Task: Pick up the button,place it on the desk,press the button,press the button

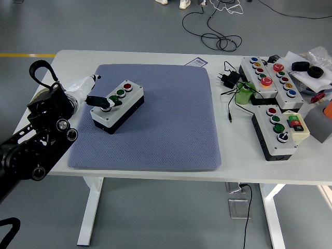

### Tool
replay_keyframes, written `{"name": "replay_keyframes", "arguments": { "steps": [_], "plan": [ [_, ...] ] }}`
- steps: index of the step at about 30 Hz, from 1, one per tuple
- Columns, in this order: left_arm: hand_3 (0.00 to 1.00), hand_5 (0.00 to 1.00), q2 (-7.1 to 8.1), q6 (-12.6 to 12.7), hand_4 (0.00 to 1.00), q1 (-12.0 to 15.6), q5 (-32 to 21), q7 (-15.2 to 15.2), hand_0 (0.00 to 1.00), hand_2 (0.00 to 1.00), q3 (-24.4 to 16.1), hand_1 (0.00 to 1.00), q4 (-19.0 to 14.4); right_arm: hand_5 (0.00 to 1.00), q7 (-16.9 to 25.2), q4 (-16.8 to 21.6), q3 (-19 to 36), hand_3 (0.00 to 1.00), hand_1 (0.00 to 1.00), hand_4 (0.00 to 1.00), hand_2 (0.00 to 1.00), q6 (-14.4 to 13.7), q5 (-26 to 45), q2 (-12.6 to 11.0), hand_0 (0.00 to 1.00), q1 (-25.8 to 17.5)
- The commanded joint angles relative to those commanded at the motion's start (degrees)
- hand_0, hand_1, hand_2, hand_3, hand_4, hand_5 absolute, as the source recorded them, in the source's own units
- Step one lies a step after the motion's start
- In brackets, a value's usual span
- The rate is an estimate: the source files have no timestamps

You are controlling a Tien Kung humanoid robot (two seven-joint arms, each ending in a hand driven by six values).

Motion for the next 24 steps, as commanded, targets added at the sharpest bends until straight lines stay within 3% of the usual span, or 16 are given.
{"name": "replay_keyframes", "arguments": {
  "steps": [8, 19, 24],
  "plan": [
    [0.998, 0.653, -2.19, 1.95, 0.998, -2.29, 0.07, 1.94, 0.956, 0.998, 4.63, 0.998, 5.32, 0.344, -0.1, 0.0, 0.0, 0.588, 0.507, 0.24, 0.547, 0.01, -0.18, -0.03, 0.643, -0.1],
    [0.998, 0.647, -4.73, 3.05, 0.998, -4.96, -1.55, 2.03, 0.954, 0.998, 7.08, 0.998, 9.63, 0.344, 0.05, 0.0, -0.15, 0.588, 0.508, 0.24, 0.547, 0.02, -0.12, -0.16, 0.643, -0.08],
    [0.998, 0.643, -6.56, 4.64, 0.998, -7.47, -2.86, 2.03, 0.951, 0.998, 9.77, 0.998, 14.5, 0.343, 0.02, 0.0, -0.32, 0.588, 0.507, 0.241, 0.547, 0.07, -0.33, -0.27, 0.643, -0.1]
  ]
}}
